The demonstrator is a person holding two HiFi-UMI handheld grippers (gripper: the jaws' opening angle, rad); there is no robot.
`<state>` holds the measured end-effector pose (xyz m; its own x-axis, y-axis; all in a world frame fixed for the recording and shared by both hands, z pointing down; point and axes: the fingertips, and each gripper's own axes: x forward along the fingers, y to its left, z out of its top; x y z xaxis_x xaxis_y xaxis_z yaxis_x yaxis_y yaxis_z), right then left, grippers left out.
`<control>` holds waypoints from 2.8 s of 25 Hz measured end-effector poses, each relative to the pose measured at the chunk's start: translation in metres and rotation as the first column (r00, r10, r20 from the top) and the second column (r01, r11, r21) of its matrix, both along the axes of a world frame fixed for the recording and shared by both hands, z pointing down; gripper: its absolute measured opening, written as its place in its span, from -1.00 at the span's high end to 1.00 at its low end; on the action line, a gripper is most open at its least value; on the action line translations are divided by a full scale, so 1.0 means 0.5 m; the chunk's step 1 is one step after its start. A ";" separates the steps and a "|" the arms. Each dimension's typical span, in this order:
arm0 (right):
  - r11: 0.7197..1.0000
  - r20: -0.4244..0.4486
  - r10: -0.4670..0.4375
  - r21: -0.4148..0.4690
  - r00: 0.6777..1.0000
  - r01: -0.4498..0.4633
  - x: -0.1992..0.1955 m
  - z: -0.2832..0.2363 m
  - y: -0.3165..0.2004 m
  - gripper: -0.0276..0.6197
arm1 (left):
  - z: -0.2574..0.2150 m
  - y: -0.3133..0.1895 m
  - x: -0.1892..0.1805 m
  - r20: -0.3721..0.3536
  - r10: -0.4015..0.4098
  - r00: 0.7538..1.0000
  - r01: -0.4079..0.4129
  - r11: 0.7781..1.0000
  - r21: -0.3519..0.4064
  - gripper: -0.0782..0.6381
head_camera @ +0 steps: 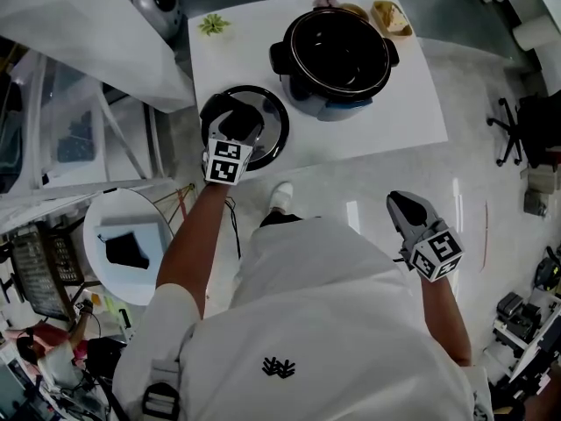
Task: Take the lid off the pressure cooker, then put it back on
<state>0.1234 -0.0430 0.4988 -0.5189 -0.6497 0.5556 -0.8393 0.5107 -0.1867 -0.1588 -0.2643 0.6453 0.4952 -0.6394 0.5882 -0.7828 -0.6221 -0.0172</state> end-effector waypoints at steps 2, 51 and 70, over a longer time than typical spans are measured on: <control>1.000 -0.001 0.005 0.001 1.000 -0.005 0.003 0.000 0.002 0.78 | 0.007 -0.002 -0.003 0.002 -0.001 1.000 0.001 1.000 -0.001 -0.01; 0.997 0.092 -0.021 0.071 0.996 0.015 0.034 -0.007 -0.001 0.79 | -0.351 0.017 -0.060 0.004 0.225 0.974 -0.225 0.973 0.048 -0.01; 0.993 0.116 0.082 0.077 0.990 -0.091 0.079 -0.006 0.043 0.79 | -0.466 -0.044 0.086 -0.021 0.413 0.910 -0.411 0.909 0.066 -0.01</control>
